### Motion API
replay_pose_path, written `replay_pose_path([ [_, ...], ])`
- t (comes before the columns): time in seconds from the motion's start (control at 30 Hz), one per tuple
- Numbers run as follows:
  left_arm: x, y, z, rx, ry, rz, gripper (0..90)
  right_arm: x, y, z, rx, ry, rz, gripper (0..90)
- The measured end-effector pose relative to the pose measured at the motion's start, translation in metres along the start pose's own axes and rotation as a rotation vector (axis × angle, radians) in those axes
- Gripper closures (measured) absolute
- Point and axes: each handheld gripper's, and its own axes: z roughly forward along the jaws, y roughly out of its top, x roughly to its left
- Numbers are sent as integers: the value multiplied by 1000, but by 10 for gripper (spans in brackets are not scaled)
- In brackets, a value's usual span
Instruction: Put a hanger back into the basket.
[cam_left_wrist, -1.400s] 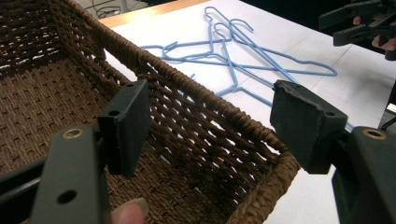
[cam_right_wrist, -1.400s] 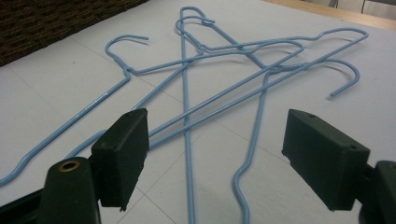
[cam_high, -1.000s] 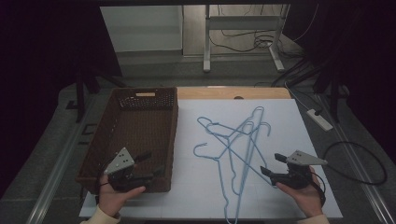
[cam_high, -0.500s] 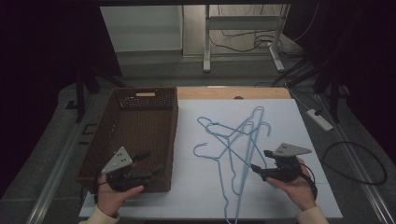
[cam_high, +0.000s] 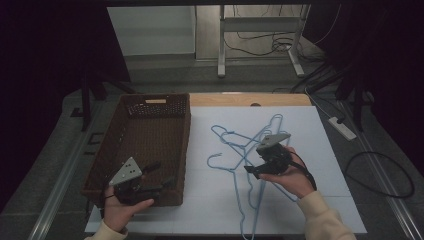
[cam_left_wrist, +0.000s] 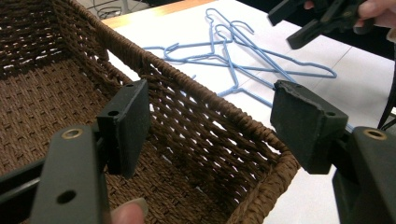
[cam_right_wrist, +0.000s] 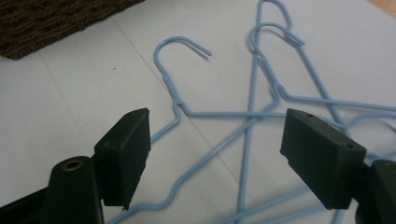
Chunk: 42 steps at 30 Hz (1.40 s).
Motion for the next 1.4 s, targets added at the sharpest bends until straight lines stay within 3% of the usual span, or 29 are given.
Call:
replay_pose_path([
  [0.27,-1,0,1,7,-11,3,301,1,22,36,93,55,-37,283],
  [0.43,-1,0,3,12,-14,9,301,5,33,63,169,76,-90,307],
  [0.77,-1,-1,4,17,-17,8,301,12,44,103,314,128,-158,404],
  [1.07,-2,-1,6,20,-19,10,300,17,50,118,421,147,-222,525],
  [1.4,-3,-1,8,23,-21,16,300,24,63,126,535,180,-279,762],
])
